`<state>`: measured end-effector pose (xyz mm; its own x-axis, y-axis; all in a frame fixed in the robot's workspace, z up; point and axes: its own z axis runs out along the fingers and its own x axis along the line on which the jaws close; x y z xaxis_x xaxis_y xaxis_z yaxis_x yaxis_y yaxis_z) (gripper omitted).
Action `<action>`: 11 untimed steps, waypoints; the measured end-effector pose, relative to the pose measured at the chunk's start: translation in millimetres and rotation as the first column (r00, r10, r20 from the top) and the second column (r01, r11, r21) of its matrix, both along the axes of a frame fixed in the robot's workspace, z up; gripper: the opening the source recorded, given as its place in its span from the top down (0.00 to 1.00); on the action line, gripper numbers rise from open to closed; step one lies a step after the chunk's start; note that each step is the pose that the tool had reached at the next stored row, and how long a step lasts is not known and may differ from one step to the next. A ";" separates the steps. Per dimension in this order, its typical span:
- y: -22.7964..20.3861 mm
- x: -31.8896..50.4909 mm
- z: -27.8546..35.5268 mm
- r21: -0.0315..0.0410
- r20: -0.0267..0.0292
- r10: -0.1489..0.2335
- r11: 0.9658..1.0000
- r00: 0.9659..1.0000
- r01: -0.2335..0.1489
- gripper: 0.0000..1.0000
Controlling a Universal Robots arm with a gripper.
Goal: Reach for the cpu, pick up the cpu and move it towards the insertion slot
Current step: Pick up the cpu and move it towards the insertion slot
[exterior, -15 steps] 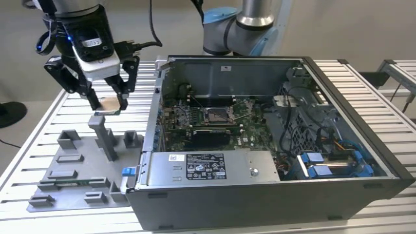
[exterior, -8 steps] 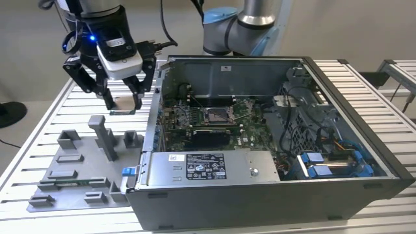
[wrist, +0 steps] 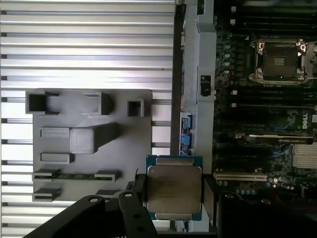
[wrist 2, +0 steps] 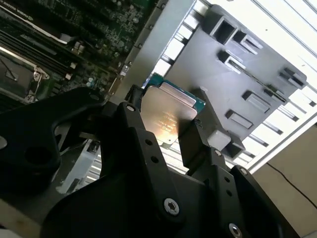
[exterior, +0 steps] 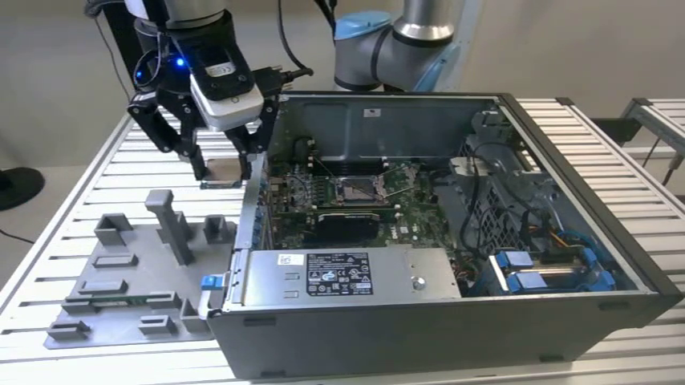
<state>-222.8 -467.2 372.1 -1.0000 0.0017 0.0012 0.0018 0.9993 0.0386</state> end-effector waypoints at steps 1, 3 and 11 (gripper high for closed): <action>0.0 1.8 0.0 0.000 0.000 0.000 1.000 1.000 0.000 1.00; 0.0 8.1 0.0 0.000 0.000 0.000 1.000 1.000 0.000 1.00; 0.0 44.0 0.0 0.001 0.000 0.000 1.000 1.000 0.000 1.00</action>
